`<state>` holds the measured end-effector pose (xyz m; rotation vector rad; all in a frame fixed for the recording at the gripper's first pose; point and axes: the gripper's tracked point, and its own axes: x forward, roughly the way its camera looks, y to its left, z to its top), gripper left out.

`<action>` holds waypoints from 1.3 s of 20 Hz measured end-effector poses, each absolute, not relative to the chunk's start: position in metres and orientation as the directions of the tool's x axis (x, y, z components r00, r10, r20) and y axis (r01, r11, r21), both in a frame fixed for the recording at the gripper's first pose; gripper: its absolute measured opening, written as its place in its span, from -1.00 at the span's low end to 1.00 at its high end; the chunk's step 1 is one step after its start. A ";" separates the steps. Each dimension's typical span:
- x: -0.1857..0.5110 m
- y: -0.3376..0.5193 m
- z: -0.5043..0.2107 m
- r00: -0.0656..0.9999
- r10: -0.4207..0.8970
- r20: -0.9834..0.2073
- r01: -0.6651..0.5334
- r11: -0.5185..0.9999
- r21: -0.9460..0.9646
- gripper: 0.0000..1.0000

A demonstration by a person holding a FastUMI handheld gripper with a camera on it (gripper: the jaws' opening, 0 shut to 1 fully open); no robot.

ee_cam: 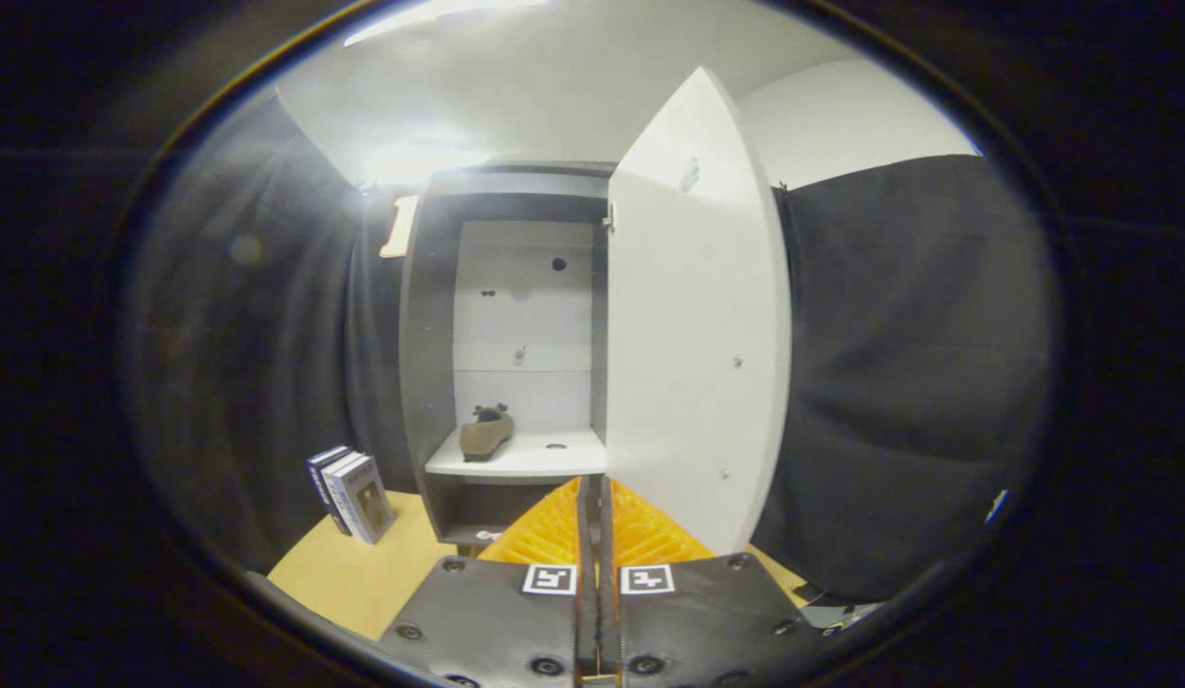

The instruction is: Open the shoe cabinet door, grab the shoes and put them into the shoe cabinet, then close the shoe cabinet door.

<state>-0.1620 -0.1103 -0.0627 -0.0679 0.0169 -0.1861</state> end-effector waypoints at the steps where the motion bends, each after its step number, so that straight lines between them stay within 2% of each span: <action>1: -0.162 -0.101 -0.066 0.983 -0.184 0.000 0.183 0.981 -0.059 -0.95; 6: -0.139 -0.061 -0.084 0.988 -0.151 -0.017 0.151 0.988 -0.027 -0.95; 12: -0.116 -0.037 -0.123 0.992 -0.111 -0.064 0.105 0.990 -0.095 -0.95; 13: -0.114 -0.034 -0.135 0.992 -0.098 -0.083 0.090 0.992 -0.092 -0.89; 17: -0.105 -0.035 -0.203 0.973 -0.086 -0.212 0.073 0.995 -0.066 -0.35; 21: -0.104 -0.040 -0.276 0.949 -0.071 -0.306 0.066 0.997 -0.026 -0.08; 26: -0.095 -0.048 -0.374 0.905 -0.053 -0.421 0.063 0.998 0.010 0.05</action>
